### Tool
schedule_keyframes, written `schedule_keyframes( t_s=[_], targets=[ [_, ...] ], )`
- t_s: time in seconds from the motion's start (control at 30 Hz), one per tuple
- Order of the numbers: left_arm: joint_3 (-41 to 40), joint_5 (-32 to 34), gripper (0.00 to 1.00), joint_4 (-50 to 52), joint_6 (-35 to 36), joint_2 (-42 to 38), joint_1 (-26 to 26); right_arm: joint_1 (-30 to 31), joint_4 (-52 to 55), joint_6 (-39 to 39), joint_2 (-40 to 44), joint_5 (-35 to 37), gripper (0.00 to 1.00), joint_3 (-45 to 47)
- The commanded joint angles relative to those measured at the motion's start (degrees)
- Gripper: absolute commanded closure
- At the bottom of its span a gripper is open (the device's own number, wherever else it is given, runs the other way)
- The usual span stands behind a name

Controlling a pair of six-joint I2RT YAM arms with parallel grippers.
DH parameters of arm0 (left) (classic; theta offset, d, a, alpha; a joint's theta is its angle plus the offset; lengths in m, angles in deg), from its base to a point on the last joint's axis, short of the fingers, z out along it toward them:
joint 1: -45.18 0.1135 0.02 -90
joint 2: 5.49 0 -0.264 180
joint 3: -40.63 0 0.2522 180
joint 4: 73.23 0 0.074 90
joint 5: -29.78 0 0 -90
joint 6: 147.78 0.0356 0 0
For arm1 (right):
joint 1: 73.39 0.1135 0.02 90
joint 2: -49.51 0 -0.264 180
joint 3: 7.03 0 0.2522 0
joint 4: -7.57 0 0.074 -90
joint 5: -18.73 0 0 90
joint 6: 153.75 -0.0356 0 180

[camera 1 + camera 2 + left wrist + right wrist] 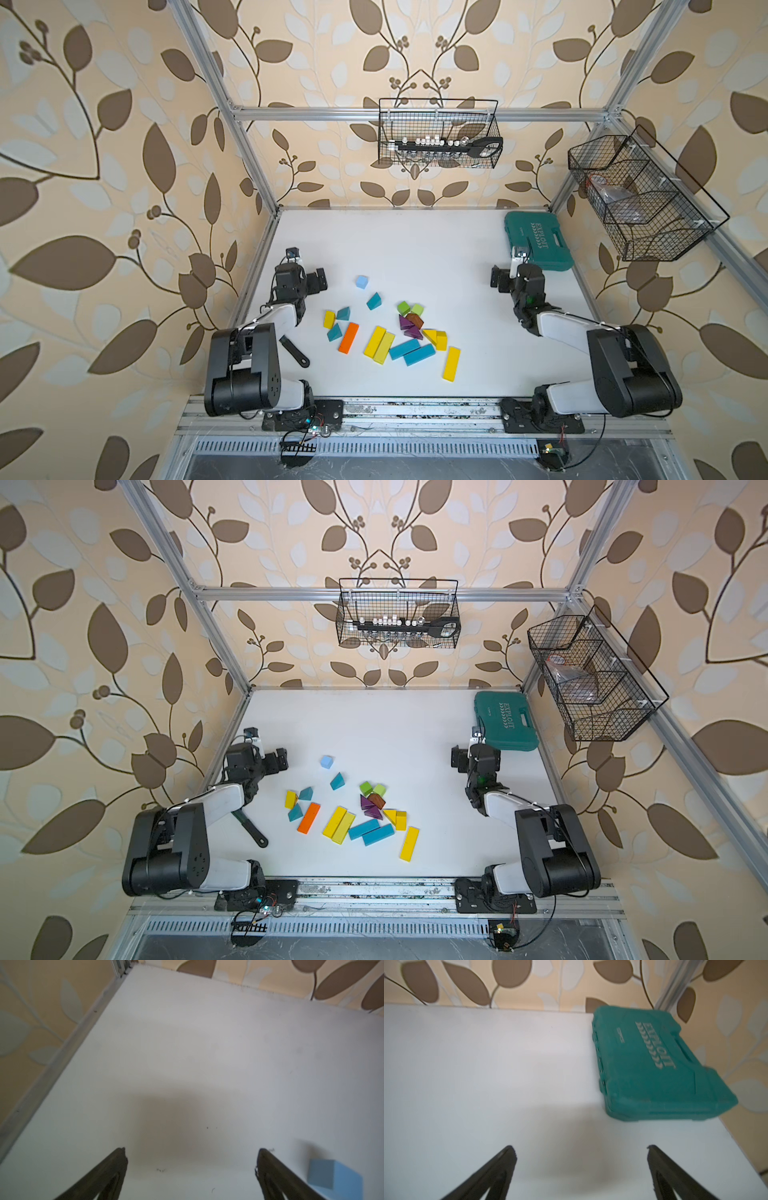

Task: Assemble a small pinwheel with building blocks
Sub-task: Pick up the building block from the center of the board.

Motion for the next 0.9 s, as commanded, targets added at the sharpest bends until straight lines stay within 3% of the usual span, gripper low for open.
schedule_keyframes(
  t_s=[0.0, 0.07, 0.1, 0.13, 0.17, 0.23, 0.3, 0.53, 0.7, 0.87],
  targets=[
    [9.7, 4.5, 0.01, 17.7, -13.0, -9.7, -1.0, 0.3, 12.3, -4.0, 6.1, -4.4, 0.00, -7.3],
    [14.4, 13.8, 0.01, 30.6, -32.2, -11.4, -1.0, 0.3, 19.4, -19.0, 7.7, 3.7, 0.00, -9.9],
    [17.3, 19.8, 0.01, 41.3, -43.2, -11.1, -1.0, 0.1, 30.1, -31.9, 8.1, 10.6, 0.00, -12.8],
    [19.6, 21.0, 0.01, 50.5, -48.1, -10.6, -0.4, -0.7, 40.7, -38.9, 8.0, 13.4, 0.00, -15.6],
    [21.3, 16.4, 0.01, 52.7, -45.8, -9.5, 0.7, -1.6, 44.3, -39.1, 7.4, 10.5, 0.00, -16.8],
    [24.4, 5.4, 0.01, 52.6, -37.4, -6.2, 0.8, -1.8, 44.0, -30.2, 6.0, -0.5, 0.00, -18.4],
    [28.6, 0.9, 0.01, 57.9, -36.0, -1.9, -0.1, -1.7, 44.9, -27.8, 4.6, -9.9, 0.00, -19.1],
    [36.0, -0.7, 0.01, 66.6, -29.8, 7.9, -9.7, 3.0, 50.3, -26.6, 0.6, -27.8, 0.00, -21.7],
    [39.8, -4.6, 0.01, 68.8, -25.6, 16.4, -13.7, 10.3, 59.7, -19.3, -6.1, -32.8, 0.00, -28.5],
    [45.4, -2.4, 0.01, 72.6, -21.3, 24.2, -18.2, 16.2, 62.5, -15.9, -9.9, -36.2, 0.00, -30.9]
  ],
)
